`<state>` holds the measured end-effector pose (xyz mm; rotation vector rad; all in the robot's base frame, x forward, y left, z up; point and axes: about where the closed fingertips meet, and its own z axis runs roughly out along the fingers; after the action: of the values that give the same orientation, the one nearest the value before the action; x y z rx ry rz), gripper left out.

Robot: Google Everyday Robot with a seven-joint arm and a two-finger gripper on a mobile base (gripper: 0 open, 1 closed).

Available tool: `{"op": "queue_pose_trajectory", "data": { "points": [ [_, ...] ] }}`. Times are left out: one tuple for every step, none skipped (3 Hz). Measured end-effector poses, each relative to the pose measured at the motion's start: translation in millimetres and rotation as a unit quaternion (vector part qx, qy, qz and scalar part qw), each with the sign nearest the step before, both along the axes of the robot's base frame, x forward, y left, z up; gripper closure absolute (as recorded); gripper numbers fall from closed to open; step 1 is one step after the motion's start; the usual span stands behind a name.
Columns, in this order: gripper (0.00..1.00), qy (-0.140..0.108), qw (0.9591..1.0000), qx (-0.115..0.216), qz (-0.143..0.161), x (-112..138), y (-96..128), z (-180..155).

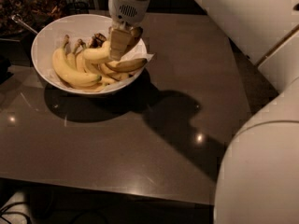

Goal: Pick banana from white bowl

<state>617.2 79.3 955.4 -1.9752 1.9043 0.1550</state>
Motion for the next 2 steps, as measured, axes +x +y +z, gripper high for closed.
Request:
{"op": "queue_pose_trajectory", "data": {
  "points": [
    [1.0, -0.018, 0.9997, 0.012, 0.012, -16.2, -1.6, 16.1],
    [1.0, -0.037, 0.9987, 0.025, 0.026, -33.5, -4.6, 30.5]
  ]
}}
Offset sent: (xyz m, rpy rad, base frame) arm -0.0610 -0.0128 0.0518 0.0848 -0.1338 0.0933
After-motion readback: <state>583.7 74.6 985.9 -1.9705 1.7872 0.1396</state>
